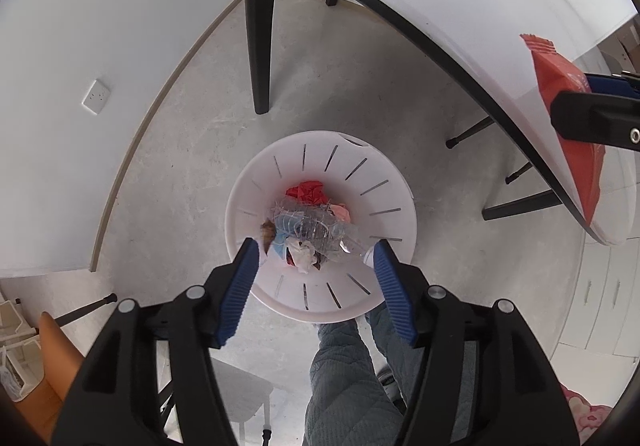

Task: Collect trash
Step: 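Open the left tool to drop the wrapper while the right tool drops the red packet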

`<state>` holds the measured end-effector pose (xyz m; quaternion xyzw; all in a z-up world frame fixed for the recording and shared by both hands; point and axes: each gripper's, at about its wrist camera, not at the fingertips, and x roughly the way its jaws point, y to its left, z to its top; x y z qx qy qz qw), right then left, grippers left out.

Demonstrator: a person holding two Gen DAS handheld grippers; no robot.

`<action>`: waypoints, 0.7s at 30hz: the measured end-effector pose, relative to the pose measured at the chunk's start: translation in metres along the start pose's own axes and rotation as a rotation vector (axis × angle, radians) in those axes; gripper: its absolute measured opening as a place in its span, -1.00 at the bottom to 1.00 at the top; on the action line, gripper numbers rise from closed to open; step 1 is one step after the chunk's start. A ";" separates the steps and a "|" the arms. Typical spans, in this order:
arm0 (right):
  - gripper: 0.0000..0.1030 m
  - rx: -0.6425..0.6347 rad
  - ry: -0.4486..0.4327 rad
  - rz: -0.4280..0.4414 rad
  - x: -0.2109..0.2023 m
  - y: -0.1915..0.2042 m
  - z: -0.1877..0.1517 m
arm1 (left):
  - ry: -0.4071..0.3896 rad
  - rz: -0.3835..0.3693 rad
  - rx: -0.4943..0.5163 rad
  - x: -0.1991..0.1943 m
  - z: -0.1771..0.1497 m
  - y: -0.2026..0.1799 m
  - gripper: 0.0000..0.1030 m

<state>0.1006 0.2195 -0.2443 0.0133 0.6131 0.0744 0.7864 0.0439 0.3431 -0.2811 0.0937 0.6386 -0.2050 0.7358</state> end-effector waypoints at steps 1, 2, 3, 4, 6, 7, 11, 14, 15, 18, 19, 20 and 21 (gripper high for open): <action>-0.15 0.000 -0.001 0.001 0.000 0.000 -0.002 | -0.004 -0.001 -0.001 -0.003 0.000 0.000 0.12; -0.15 0.000 -0.002 0.003 -0.002 0.001 -0.003 | -0.010 -0.005 -0.004 -0.009 -0.001 0.000 0.12; -0.15 -0.002 -0.003 0.005 -0.003 0.002 -0.004 | -0.017 -0.007 -0.007 -0.014 -0.002 0.002 0.12; -0.15 -0.005 -0.004 0.008 -0.005 0.003 -0.006 | -0.027 -0.006 -0.008 -0.022 -0.004 0.003 0.12; -0.15 -0.017 -0.005 0.017 -0.008 0.007 -0.008 | -0.043 0.001 -0.010 -0.036 -0.008 0.007 0.17; -0.15 -0.024 -0.006 0.021 -0.009 0.010 -0.010 | -0.053 0.011 -0.012 -0.045 -0.011 0.009 0.23; -0.15 -0.083 0.003 0.050 -0.004 0.031 -0.019 | -0.102 0.043 -0.048 -0.077 -0.028 0.022 0.30; -0.15 -0.130 0.024 0.070 0.009 0.049 -0.025 | -0.115 0.070 -0.080 -0.091 -0.039 0.033 0.31; -0.15 -0.147 0.029 0.074 0.015 0.055 -0.027 | -0.116 0.075 -0.090 -0.093 -0.042 0.036 0.31; -0.12 -0.196 0.059 0.077 0.037 0.071 -0.031 | -0.115 0.089 -0.124 -0.096 -0.050 0.044 0.32; -0.12 -0.208 0.067 0.074 0.044 0.074 -0.032 | -0.111 0.089 -0.134 -0.095 -0.052 0.047 0.32; -0.11 -0.225 0.082 0.065 0.056 0.078 -0.033 | -0.106 0.092 -0.142 -0.094 -0.054 0.049 0.32; -0.11 -0.233 0.091 0.058 0.065 0.080 -0.032 | -0.099 0.094 -0.152 -0.091 -0.055 0.052 0.32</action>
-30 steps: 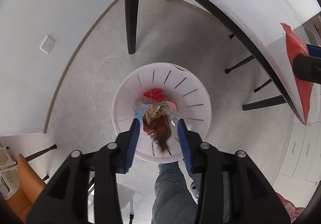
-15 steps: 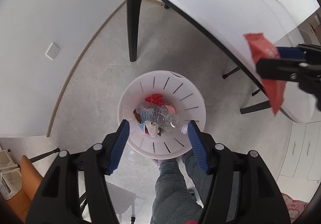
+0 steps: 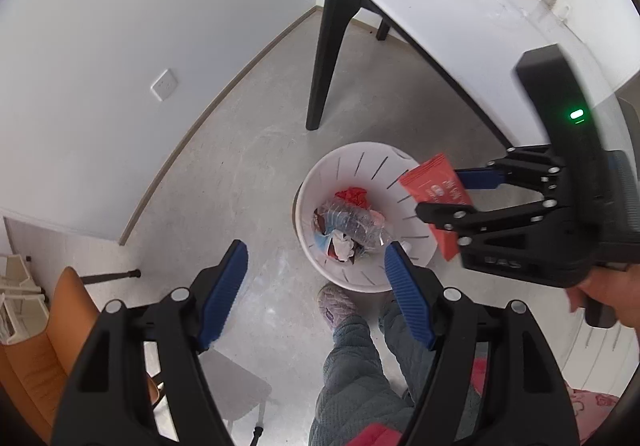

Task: Collect trash

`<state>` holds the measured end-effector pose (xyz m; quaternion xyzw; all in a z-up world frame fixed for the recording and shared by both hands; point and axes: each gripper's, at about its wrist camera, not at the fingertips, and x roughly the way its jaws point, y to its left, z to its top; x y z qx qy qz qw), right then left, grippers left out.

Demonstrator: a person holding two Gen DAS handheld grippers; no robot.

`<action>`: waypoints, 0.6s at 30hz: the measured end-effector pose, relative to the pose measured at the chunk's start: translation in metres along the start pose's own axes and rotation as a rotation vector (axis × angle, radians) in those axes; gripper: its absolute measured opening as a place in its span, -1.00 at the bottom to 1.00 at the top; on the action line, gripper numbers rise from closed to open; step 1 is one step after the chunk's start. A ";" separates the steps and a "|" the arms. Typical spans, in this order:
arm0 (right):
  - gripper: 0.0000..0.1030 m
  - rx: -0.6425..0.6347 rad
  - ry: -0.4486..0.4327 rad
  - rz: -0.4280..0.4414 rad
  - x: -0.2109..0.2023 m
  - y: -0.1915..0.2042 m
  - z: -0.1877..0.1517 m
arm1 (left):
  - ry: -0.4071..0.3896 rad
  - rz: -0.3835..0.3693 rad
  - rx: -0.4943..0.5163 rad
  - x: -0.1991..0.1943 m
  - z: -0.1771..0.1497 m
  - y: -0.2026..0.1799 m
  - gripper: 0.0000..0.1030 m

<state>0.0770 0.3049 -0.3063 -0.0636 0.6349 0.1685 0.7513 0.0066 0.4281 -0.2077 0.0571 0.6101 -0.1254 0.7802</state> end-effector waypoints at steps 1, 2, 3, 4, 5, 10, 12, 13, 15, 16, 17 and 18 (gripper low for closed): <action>-0.11 -0.008 0.011 -0.004 0.009 0.001 0.000 | 0.007 0.003 -0.007 0.003 -0.001 0.003 0.32; -0.03 -0.015 0.024 -0.008 0.020 0.001 0.000 | 0.015 0.006 -0.016 0.006 -0.002 0.005 0.32; 0.17 -0.022 0.038 -0.017 0.030 0.001 0.000 | 0.022 0.006 -0.025 0.009 -0.003 0.007 0.32; 0.25 -0.032 0.053 -0.025 0.041 0.001 0.000 | 0.028 0.007 -0.034 0.011 -0.004 0.008 0.32; 0.36 -0.039 0.062 -0.031 0.047 0.001 0.000 | 0.034 0.010 -0.046 0.013 -0.004 0.010 0.32; 0.59 -0.034 0.060 -0.040 0.047 0.000 -0.001 | 0.035 0.009 -0.073 0.012 0.001 0.012 0.32; 0.71 -0.007 0.032 -0.040 0.031 -0.003 0.001 | 0.018 0.021 -0.054 0.003 0.005 0.006 0.32; 0.73 0.016 0.012 -0.030 0.019 -0.007 0.002 | 0.008 0.035 -0.035 -0.003 0.009 0.000 0.32; 0.87 0.063 -0.029 -0.021 -0.007 -0.015 0.005 | -0.028 0.047 0.012 -0.018 0.019 -0.013 0.32; 0.91 0.088 -0.056 -0.024 -0.024 -0.020 0.005 | -0.058 0.057 0.041 -0.029 0.027 -0.022 0.33; 0.95 0.112 -0.093 -0.038 -0.046 -0.026 0.003 | -0.082 0.064 0.065 -0.039 0.034 -0.030 0.45; 0.95 0.135 -0.126 -0.056 -0.067 -0.033 0.001 | -0.113 0.065 0.094 -0.052 0.041 -0.041 0.53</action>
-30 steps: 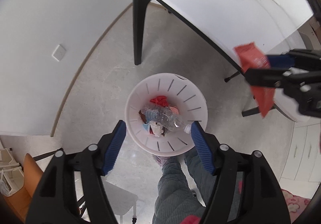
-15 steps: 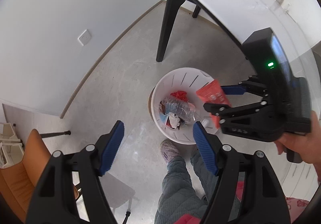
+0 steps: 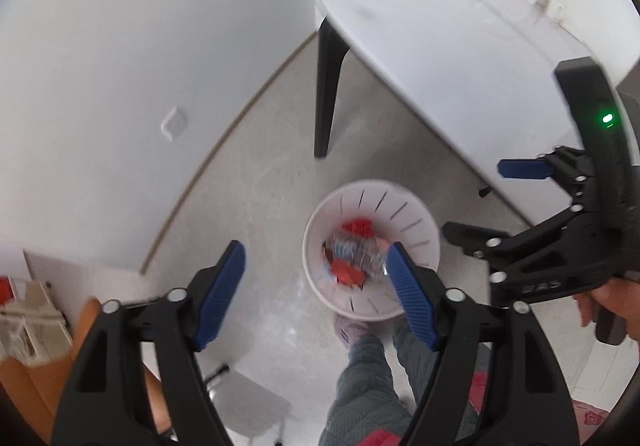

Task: Collect trash

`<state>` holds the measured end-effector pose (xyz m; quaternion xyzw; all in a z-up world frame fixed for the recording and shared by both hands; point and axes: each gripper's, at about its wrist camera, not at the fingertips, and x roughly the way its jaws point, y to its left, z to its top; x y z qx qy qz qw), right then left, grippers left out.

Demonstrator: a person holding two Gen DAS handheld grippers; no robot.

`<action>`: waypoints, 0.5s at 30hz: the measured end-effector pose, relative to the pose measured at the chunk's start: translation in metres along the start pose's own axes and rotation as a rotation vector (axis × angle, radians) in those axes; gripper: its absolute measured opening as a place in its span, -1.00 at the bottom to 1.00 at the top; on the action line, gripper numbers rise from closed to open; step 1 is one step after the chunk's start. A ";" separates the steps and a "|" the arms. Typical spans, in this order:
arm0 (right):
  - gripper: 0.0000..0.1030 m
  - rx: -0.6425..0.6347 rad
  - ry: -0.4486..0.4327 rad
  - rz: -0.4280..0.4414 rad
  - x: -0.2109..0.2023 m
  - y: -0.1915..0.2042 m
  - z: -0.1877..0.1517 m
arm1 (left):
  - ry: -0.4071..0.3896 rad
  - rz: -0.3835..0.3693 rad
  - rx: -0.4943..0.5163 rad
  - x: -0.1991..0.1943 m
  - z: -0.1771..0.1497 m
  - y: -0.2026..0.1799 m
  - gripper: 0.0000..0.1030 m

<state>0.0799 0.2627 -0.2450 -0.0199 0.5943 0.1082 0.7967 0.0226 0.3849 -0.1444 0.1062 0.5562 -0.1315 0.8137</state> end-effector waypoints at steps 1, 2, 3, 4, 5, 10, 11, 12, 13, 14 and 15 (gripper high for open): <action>0.95 0.023 -0.029 -0.020 -0.019 -0.008 0.001 | -0.032 -0.008 0.021 -0.011 0.008 -0.007 0.60; 0.95 0.051 -0.061 -0.045 -0.041 -0.017 0.001 | -0.067 -0.023 0.044 -0.024 0.016 -0.017 0.62; 0.95 0.081 -0.093 -0.071 -0.062 -0.028 0.000 | -0.099 -0.046 0.072 -0.036 0.025 -0.028 0.65; 0.95 0.107 -0.115 -0.091 -0.077 -0.037 -0.002 | -0.125 -0.061 0.095 -0.045 0.033 -0.037 0.73; 0.95 0.139 -0.138 -0.117 -0.095 -0.048 -0.005 | -0.152 -0.069 0.117 -0.055 0.041 -0.049 0.76; 0.95 0.260 -0.225 -0.223 -0.167 -0.098 -0.026 | -0.250 -0.131 0.191 -0.093 0.076 -0.112 0.78; 0.95 0.271 -0.236 -0.236 -0.177 -0.105 -0.031 | -0.266 -0.138 0.197 -0.100 0.081 -0.124 0.79; 0.95 0.277 -0.249 -0.251 -0.187 -0.113 -0.035 | -0.279 -0.140 0.198 -0.106 0.086 -0.136 0.80; 0.95 0.279 -0.265 -0.267 -0.199 -0.121 -0.040 | -0.286 -0.142 0.197 -0.111 0.088 -0.145 0.85; 0.95 0.277 -0.277 -0.276 -0.206 -0.128 -0.044 | -0.297 -0.144 0.194 -0.116 0.091 -0.156 0.85; 0.95 0.271 -0.286 -0.280 -0.214 -0.135 -0.048 | -0.305 -0.141 0.189 -0.121 0.093 -0.162 0.85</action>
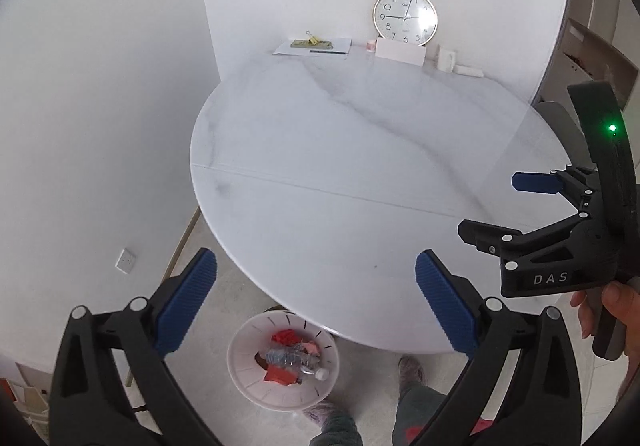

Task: Collect trash

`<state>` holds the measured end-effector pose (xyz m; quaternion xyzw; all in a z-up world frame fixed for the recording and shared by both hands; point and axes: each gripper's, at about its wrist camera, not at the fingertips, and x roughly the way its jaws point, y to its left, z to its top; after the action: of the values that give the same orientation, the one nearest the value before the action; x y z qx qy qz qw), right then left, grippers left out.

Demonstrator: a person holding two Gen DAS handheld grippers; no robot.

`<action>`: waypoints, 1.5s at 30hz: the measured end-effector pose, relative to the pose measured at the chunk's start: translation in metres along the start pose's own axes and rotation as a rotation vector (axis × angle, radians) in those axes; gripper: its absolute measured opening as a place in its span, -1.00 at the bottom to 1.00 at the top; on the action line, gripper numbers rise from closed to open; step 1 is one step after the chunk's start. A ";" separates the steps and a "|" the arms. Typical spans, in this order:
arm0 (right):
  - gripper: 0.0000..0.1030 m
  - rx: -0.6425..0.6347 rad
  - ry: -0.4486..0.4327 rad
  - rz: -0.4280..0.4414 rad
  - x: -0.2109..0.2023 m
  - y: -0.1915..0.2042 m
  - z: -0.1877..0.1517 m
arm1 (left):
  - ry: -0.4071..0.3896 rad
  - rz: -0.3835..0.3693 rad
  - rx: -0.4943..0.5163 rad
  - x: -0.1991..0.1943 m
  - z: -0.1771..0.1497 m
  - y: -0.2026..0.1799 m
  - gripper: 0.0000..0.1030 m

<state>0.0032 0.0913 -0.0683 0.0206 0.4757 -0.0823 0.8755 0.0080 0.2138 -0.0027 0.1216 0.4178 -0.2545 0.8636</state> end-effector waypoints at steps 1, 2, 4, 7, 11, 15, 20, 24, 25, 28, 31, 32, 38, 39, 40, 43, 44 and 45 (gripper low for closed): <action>0.95 -0.004 -0.008 0.001 -0.003 -0.009 -0.002 | -0.009 0.012 -0.008 -0.003 0.003 -0.010 0.85; 0.95 -0.011 -0.017 0.007 -0.007 -0.019 -0.002 | -0.014 0.028 -0.018 -0.005 0.006 -0.019 0.85; 0.95 -0.027 -0.022 0.025 -0.010 -0.036 -0.003 | -0.021 0.061 -0.057 -0.011 0.012 -0.032 0.85; 0.95 -0.070 -0.024 0.052 -0.017 -0.062 -0.002 | -0.023 0.091 -0.132 -0.014 0.015 -0.054 0.85; 0.95 -0.129 -0.050 0.093 -0.028 -0.090 0.000 | -0.043 0.152 -0.213 -0.021 0.021 -0.080 0.85; 0.95 -0.190 -0.091 0.142 -0.037 -0.112 0.009 | -0.083 0.231 -0.272 -0.033 0.027 -0.106 0.85; 0.95 -0.247 -0.159 0.202 -0.058 -0.124 0.014 | -0.122 0.313 -0.319 -0.053 0.033 -0.130 0.85; 0.95 -0.275 -0.205 0.251 -0.073 -0.128 0.011 | -0.150 0.385 -0.343 -0.066 0.034 -0.141 0.85; 0.95 -0.281 -0.213 0.264 -0.075 -0.129 0.011 | -0.156 0.404 -0.349 -0.069 0.034 -0.143 0.85; 0.95 -0.295 -0.230 0.293 -0.081 -0.131 0.007 | -0.161 0.445 -0.368 -0.074 0.033 -0.147 0.85; 0.95 -0.311 -0.248 0.318 -0.086 -0.133 0.006 | -0.159 0.473 -0.383 -0.076 0.034 -0.152 0.85; 0.95 -0.316 -0.251 0.324 -0.087 -0.133 0.006 | -0.161 0.484 -0.388 -0.078 0.034 -0.153 0.85; 0.95 -0.352 -0.273 0.348 -0.089 -0.131 0.005 | -0.164 0.500 -0.412 -0.079 0.036 -0.155 0.85; 0.95 -0.358 -0.274 0.354 -0.089 -0.130 0.005 | -0.166 0.502 -0.417 -0.080 0.035 -0.156 0.85; 0.95 -0.364 -0.278 0.360 -0.089 -0.130 0.004 | -0.167 0.507 -0.421 -0.080 0.034 -0.155 0.85; 0.95 -0.386 -0.283 0.370 -0.091 -0.125 0.001 | -0.165 0.510 -0.427 -0.081 0.032 -0.153 0.85; 0.95 -0.391 -0.284 0.376 -0.091 -0.123 -0.001 | -0.164 0.511 -0.429 -0.081 0.031 -0.152 0.85; 0.95 -0.398 -0.283 0.381 -0.091 -0.121 -0.001 | -0.164 0.514 -0.430 -0.081 0.030 -0.152 0.85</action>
<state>-0.0665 -0.0161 0.0123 -0.0740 0.3434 0.1759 0.9196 -0.0962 0.1008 0.0801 0.0170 0.3467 0.0563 0.9361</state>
